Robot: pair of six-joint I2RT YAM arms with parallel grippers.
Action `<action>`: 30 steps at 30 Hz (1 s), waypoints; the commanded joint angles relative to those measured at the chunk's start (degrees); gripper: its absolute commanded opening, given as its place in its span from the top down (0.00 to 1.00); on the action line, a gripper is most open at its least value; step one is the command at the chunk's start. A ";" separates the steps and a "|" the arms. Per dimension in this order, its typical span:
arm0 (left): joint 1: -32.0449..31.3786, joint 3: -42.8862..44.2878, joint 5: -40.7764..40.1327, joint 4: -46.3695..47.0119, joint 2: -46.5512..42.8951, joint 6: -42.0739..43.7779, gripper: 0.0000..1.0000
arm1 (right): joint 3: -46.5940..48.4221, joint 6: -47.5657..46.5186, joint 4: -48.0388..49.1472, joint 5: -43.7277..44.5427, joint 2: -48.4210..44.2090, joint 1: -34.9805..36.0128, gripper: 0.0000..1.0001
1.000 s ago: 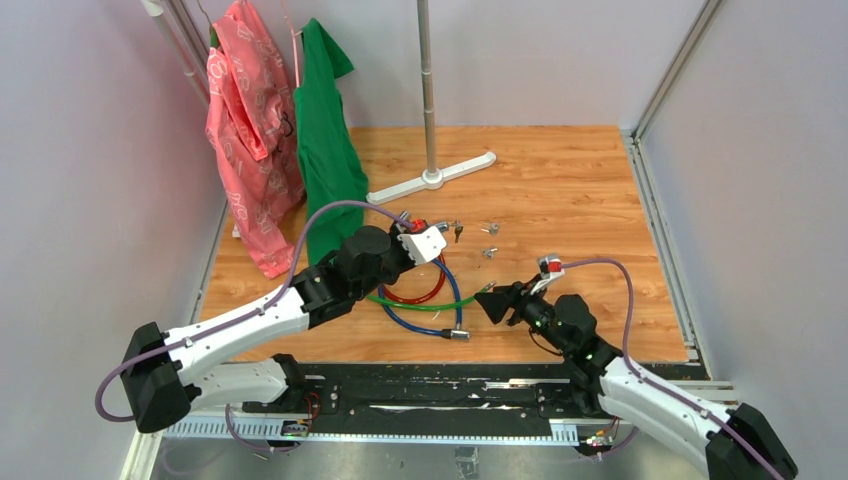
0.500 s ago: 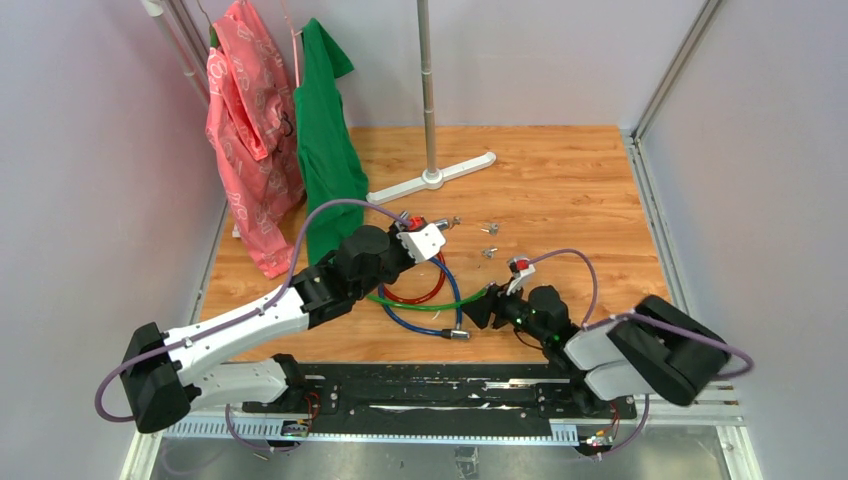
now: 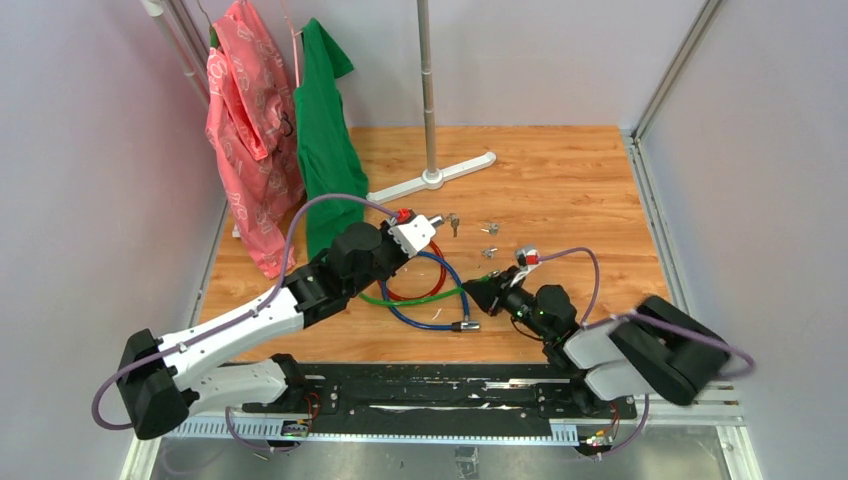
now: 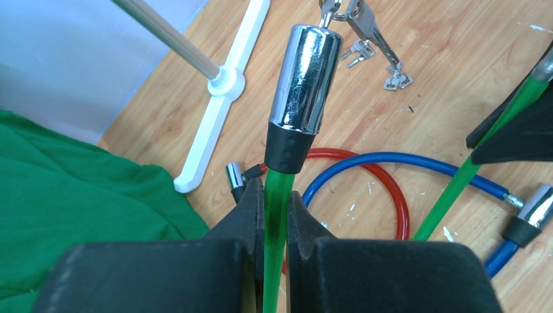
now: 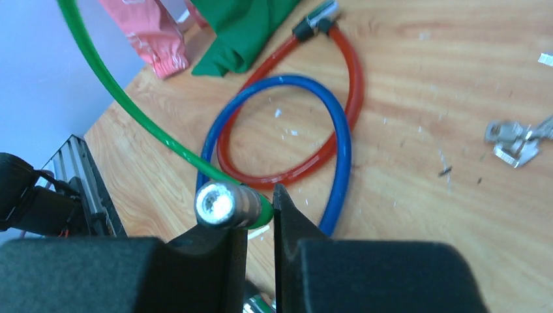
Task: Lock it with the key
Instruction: Pick up the lock from the center of the board.
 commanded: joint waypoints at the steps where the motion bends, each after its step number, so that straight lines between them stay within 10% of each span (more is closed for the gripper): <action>1: 1.20 0.19 4.13 -1.95 -1.82 -9.40 1.00 | 5.10 -5.91 -11.98 1.36 -16.48 0.58 0.99; 4: 1.21 0.80 5.04 -0.86 -3.02 -8.67 1.00 | 14.34 -13.52 -43.00 -1.76 -28.30 2.33 1.00; 9: 1.22 3.21 6.01 -1.17 -3.75 -9.25 1.00 | 25.90 -25.23 -66.75 -8.19 -37.91 2.89 1.00; 17: 1.21 4.88 8.58 0.11 -4.03 -12.13 1.00 | 55.21 -37.19 -115.43 -18.24 -30.48 2.95 1.00; 30: -1.21 0.72 4.10 4.58 -1.66 -1.28 1.00 | 51.91 -17.28 -100.69 -13.41 -23.80 3.12 1.00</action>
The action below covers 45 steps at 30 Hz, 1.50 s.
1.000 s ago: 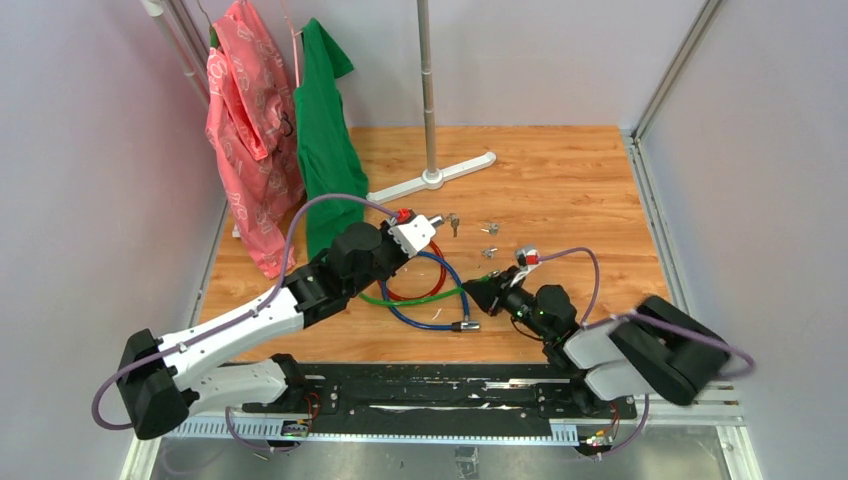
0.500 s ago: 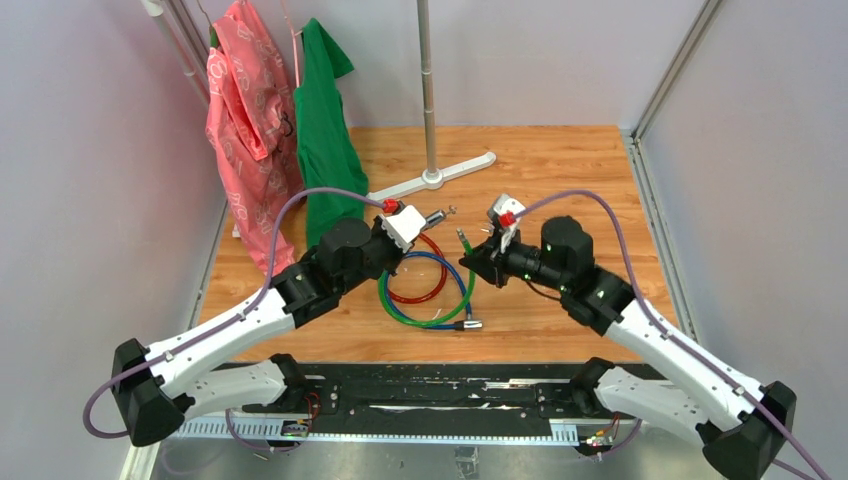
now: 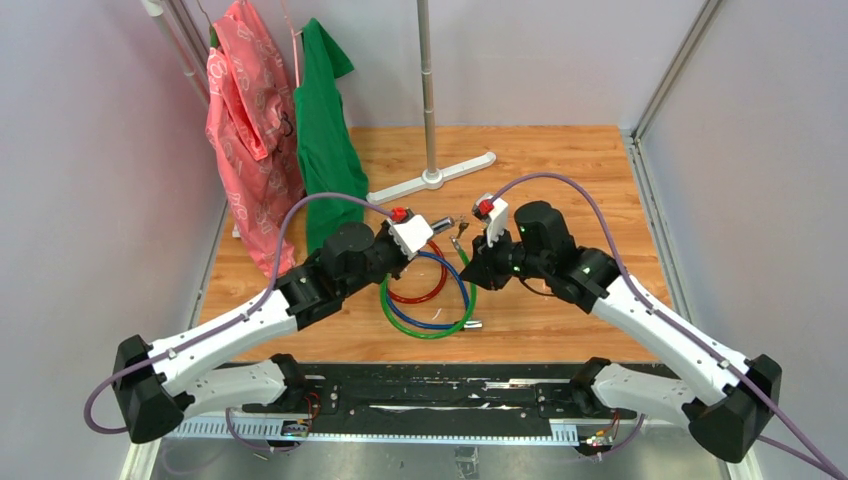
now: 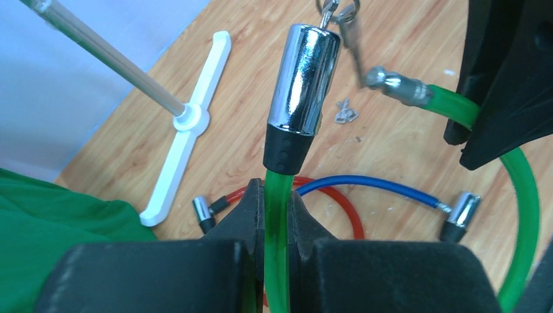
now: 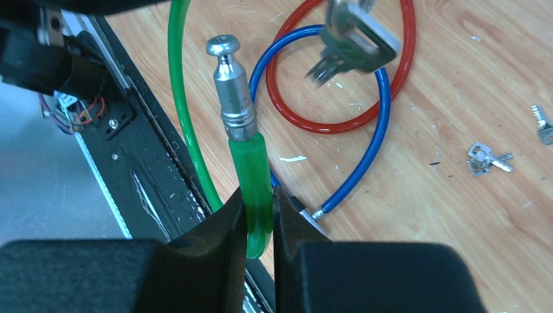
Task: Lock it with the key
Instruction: Pick up the lock from the center of the board.
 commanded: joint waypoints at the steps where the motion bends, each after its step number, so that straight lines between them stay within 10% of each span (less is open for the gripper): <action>1: -2.05 -2.11 -5.92 6.85 1.72 6.69 1.00 | -0.62 9.34 6.66 -1.80 3.03 1.16 1.00; 45: -3.33 -3.93 -3.51 10.35 2.75 16.10 1.00 | 3.09 12.62 12.38 -1.64 10.38 1.77 1.00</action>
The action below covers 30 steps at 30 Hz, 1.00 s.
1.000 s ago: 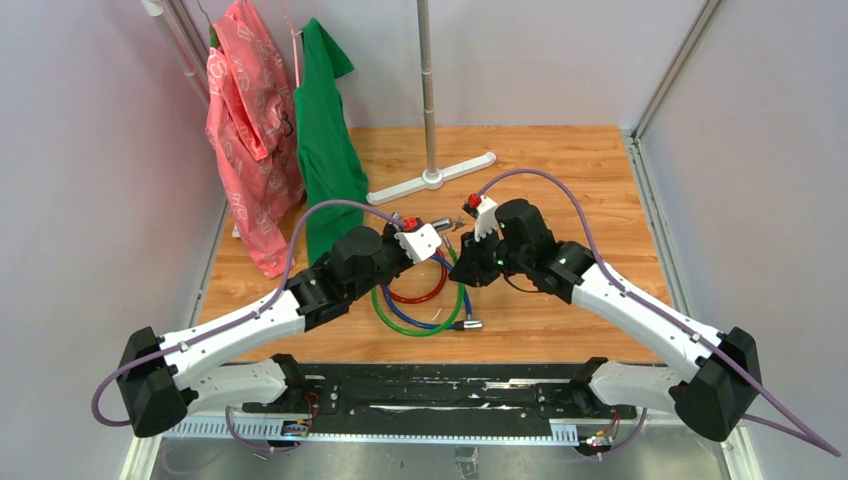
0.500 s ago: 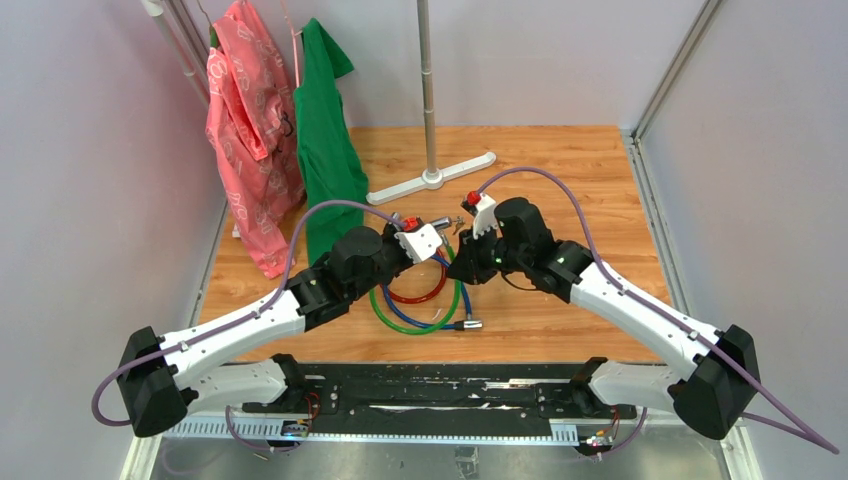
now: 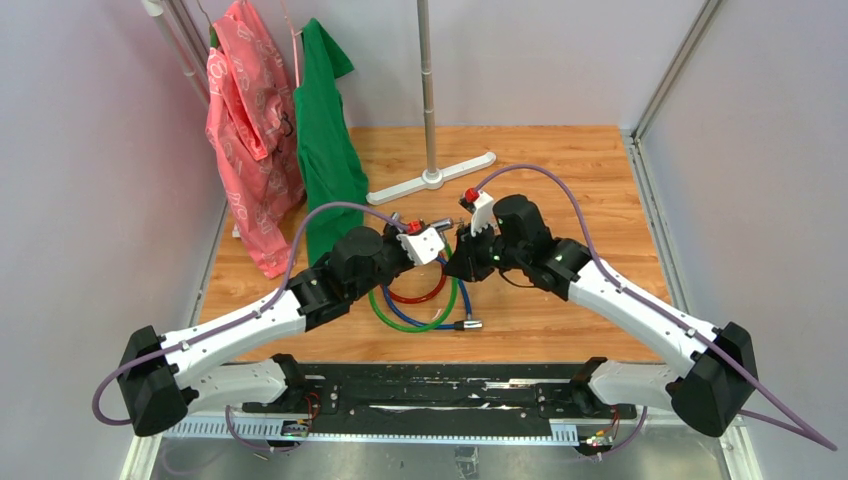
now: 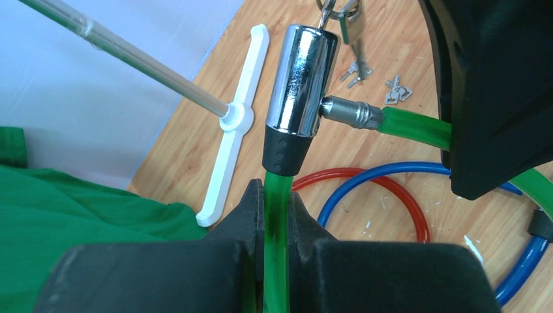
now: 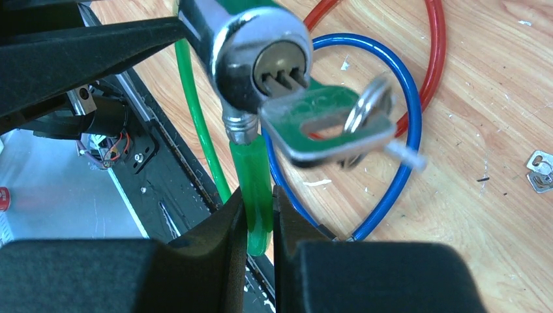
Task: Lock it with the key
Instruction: Pick up the lock from the center of the board.
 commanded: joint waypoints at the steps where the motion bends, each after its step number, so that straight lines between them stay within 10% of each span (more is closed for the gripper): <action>1: -1.60 -0.60 4.14 4.43 -0.22 3.85 1.00 | 2.96 0.41 3.45 -0.78 0.93 1.08 1.00; 15: -2.09 -0.70 11.33 -1.96 1.21 44.34 1.00 | -9.34 -7.41 35.30 14.72 -3.28 1.25 1.00; 30: 0.18 -8.70 13.21 3.24 7.57 50.91 1.00 | -15.65 -17.66 53.31 17.66 5.24 0.60 1.00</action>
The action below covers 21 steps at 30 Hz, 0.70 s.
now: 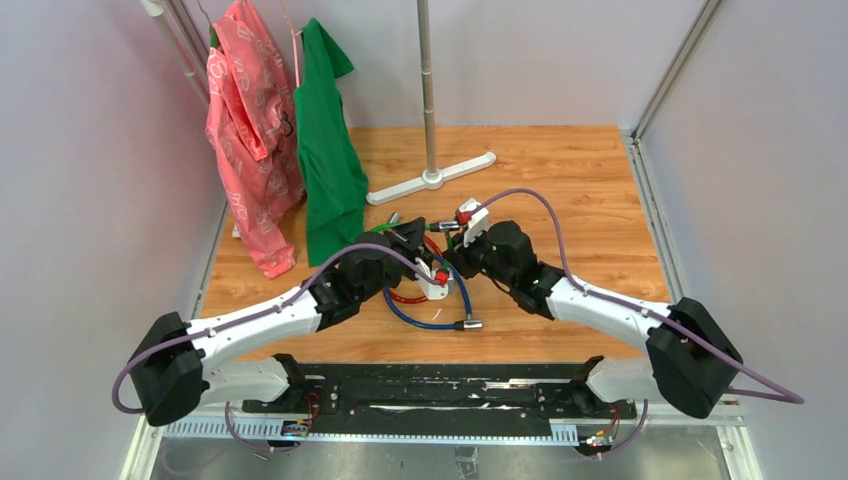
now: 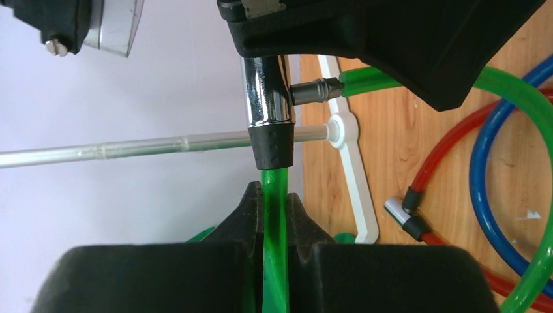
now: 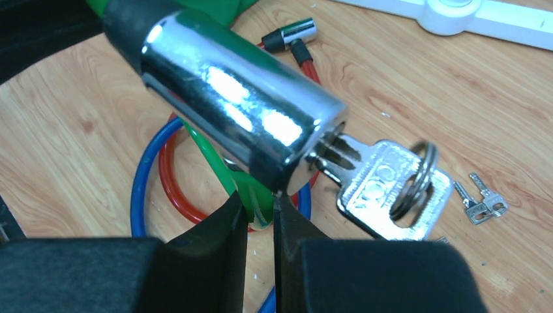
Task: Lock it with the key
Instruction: Pick up the lock from the center of the board, then lock the lock.
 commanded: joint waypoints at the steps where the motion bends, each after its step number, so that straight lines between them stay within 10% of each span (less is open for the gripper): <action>1: 0.01 -4.25 10.24 -6.30 3.20 3.11 1.00 | -0.79 -4.42 19.83 1.05 0.65 -0.78 1.00; 15: 0.41 -8.46 13.15 -2.62 6.32 1.79 1.00 | -7.00 -10.50 26.33 -4.57 4.92 -0.96 1.00; 21: -0.03 -9.20 13.48 -2.71 6.62 -0.13 1.00 | -8.71 -11.05 22.27 -3.97 2.16 -0.94 0.84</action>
